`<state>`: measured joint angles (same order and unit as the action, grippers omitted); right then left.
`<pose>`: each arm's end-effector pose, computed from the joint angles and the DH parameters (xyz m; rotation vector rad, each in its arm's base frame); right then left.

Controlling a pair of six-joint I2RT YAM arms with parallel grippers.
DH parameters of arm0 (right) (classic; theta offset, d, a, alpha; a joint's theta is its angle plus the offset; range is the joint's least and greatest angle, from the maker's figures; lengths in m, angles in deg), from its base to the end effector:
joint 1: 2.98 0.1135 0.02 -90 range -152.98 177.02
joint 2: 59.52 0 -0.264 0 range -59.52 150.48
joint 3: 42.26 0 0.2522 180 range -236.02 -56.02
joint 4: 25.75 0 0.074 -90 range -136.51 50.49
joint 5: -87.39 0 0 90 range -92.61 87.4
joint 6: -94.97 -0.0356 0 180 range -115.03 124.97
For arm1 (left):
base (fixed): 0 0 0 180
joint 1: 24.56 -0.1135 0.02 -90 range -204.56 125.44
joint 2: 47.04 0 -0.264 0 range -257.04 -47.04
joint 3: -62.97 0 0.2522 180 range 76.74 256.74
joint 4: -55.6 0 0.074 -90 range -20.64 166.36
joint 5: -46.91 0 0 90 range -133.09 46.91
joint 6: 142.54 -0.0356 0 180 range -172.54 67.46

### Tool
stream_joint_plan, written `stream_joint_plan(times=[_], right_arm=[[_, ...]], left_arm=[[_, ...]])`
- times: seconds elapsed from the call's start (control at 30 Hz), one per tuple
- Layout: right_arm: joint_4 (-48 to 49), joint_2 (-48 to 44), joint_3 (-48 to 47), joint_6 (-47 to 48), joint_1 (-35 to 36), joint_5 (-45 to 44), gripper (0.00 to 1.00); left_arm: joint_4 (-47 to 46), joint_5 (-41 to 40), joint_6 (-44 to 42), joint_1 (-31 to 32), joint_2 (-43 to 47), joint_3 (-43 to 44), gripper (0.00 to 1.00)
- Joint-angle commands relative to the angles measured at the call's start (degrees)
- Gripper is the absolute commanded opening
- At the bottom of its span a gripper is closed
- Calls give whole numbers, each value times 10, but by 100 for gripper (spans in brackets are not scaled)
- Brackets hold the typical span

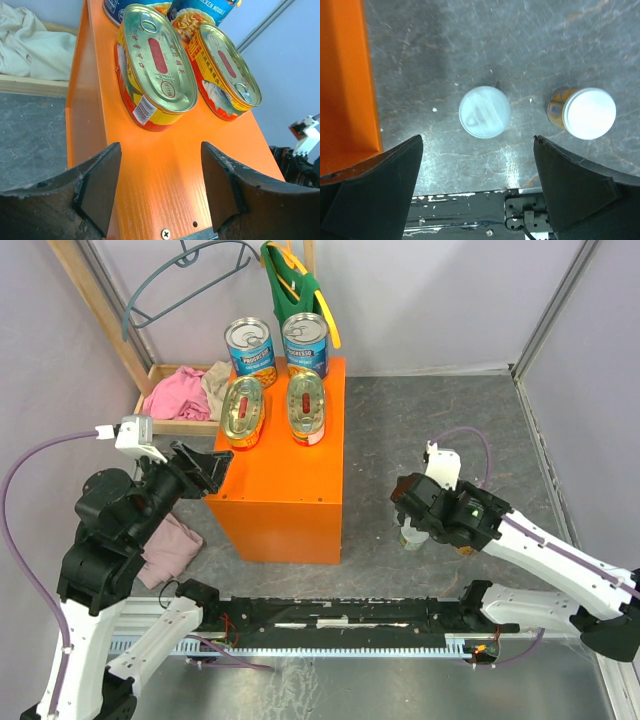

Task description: Place and organize the canned foods onto the counter

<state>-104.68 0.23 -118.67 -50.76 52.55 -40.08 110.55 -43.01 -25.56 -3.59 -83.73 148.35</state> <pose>0.1176 0.1330 0.3233 0.2001 2.3414 0.0287 0.0782 -0.0300 0.4487 -0.0891 1.7172 -0.6273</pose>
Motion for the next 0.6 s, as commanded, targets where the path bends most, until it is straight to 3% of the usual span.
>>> stream_joint_plan(times=[0.0,0.57], right_arm=[[17,-1,29,-33,-24,46,99],[95,62,102,-3,-93,109,99]], left_arm=[[-3,-7,4,-2,6,27,73],[-1,-11,-4,-2,-12,54,85]])
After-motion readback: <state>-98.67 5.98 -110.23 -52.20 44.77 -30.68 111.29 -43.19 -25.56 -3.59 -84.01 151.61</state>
